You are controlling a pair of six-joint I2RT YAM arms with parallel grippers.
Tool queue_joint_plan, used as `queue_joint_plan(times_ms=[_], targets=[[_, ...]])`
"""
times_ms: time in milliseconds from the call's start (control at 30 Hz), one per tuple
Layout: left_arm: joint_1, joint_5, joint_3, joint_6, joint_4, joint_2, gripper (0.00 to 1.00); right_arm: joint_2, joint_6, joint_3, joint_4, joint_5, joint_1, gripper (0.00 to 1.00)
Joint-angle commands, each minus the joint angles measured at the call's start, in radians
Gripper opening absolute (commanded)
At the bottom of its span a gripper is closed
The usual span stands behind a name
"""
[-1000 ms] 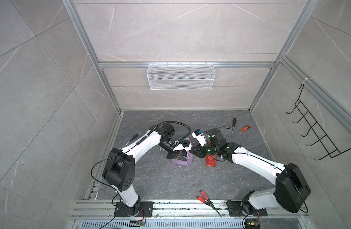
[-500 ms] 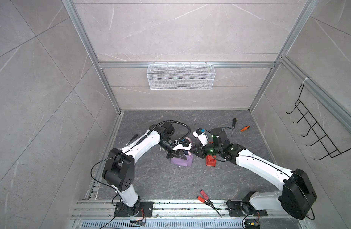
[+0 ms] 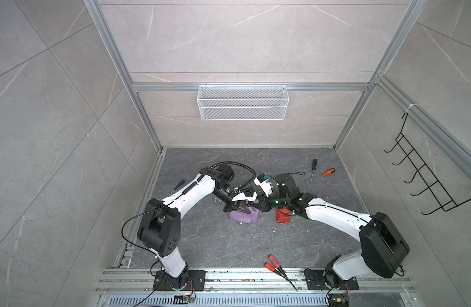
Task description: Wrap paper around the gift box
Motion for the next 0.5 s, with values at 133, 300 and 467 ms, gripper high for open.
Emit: queue_joint_plan(times_ms=[133,300,467], targets=[[0.000,0.009,-0.030,0.003,-0.012,-0.070,0.04,-0.088,0.017,-0.050,0.004,0.046,0.006,0.15],[0.002,0.006,-0.026,-0.004,-0.004,-0.063,0.04,-0.205,-0.055,-0.059,-0.105,-0.012,-0.001,0.15],[0.001,0.010,-0.021,0.007,-0.009,-0.053,0.04,-0.190,-0.014,-0.047,-0.033,-0.117,0.000,0.15]])
